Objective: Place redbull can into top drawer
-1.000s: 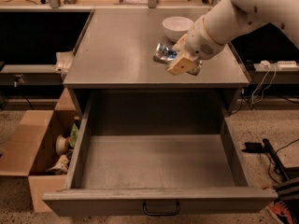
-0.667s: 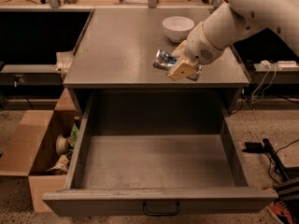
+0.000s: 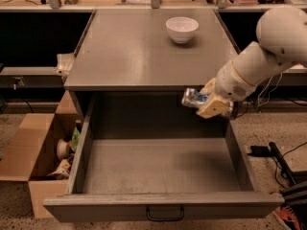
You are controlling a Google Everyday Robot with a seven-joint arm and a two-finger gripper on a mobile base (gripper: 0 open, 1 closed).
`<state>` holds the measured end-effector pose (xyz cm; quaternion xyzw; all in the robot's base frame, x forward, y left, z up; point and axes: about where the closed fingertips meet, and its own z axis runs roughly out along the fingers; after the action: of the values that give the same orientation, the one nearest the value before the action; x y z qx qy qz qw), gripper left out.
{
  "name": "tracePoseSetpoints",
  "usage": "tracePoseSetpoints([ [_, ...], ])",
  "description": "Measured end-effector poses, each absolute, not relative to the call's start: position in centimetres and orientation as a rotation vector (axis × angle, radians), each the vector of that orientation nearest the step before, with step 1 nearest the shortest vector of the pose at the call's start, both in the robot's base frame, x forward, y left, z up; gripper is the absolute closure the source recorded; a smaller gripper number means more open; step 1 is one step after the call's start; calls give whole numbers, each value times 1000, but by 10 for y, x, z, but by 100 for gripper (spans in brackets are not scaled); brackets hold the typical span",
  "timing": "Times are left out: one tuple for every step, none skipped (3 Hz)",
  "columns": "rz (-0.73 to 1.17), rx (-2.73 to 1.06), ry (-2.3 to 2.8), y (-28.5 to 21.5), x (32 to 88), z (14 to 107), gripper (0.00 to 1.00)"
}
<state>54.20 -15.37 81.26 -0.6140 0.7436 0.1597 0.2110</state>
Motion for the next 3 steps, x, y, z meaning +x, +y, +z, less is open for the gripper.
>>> tracePoseSetpoints([
  [455,-1667,2239,-192,524,761,100],
  [467,-1644,2361,-214,516,716,100],
  [468,-1645,2361,-214,516,716,100],
])
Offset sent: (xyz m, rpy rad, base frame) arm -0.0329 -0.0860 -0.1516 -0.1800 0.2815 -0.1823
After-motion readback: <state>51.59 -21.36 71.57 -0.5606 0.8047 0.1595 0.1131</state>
